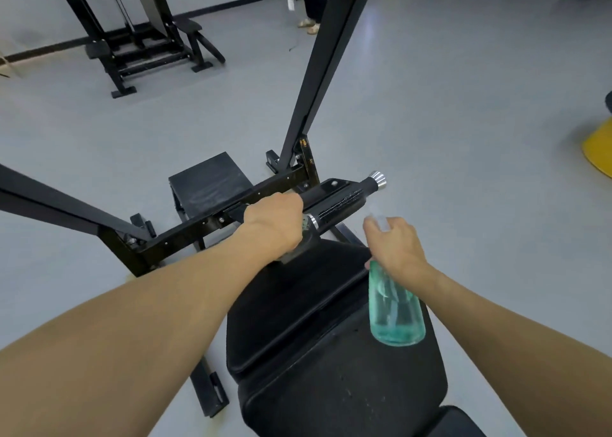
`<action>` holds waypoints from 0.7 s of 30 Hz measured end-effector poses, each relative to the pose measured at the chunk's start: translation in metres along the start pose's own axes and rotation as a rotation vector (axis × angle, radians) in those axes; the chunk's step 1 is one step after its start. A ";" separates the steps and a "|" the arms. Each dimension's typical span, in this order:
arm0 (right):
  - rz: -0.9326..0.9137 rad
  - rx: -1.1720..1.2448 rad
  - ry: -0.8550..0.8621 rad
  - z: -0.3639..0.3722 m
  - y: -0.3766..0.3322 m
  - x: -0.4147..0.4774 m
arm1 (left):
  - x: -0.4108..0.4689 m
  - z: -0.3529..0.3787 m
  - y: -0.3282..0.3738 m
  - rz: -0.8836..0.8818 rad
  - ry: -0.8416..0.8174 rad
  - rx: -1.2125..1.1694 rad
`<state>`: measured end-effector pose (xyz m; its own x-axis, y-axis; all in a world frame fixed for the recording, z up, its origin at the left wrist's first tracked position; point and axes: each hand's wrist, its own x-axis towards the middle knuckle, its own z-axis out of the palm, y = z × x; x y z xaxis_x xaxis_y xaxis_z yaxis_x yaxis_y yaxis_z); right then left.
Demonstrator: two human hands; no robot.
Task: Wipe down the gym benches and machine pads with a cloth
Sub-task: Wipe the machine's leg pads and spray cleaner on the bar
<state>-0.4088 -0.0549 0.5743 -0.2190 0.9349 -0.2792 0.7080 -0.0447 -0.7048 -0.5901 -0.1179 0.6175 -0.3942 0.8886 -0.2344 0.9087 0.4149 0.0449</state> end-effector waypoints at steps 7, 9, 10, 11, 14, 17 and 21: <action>-0.010 0.018 0.062 -0.015 0.053 0.007 | -0.010 -0.005 0.017 0.023 -0.025 0.067; -0.010 0.015 0.068 -0.013 0.078 -0.003 | -0.019 0.003 0.035 0.103 0.049 0.092; -0.002 0.030 0.070 -0.012 0.091 -0.009 | -0.023 0.010 0.046 0.163 0.099 0.087; 0.017 0.043 0.080 -0.012 0.104 -0.016 | -0.028 0.020 0.060 0.233 0.129 0.074; 0.086 0.023 0.125 -0.009 0.151 -0.042 | -0.038 0.061 0.100 0.369 0.083 -0.010; 0.128 -0.040 0.184 -0.006 0.202 -0.073 | -0.049 0.105 0.135 0.436 -0.025 -0.065; 0.265 -0.162 0.285 0.000 0.261 -0.113 | -0.067 0.152 0.161 0.518 -0.134 -0.080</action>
<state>-0.1989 -0.1721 0.4216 0.1630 0.9597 -0.2290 0.8162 -0.2616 -0.5152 -0.3970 -0.1402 0.4923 0.1285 0.9503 -0.2836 0.9642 -0.0529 0.2599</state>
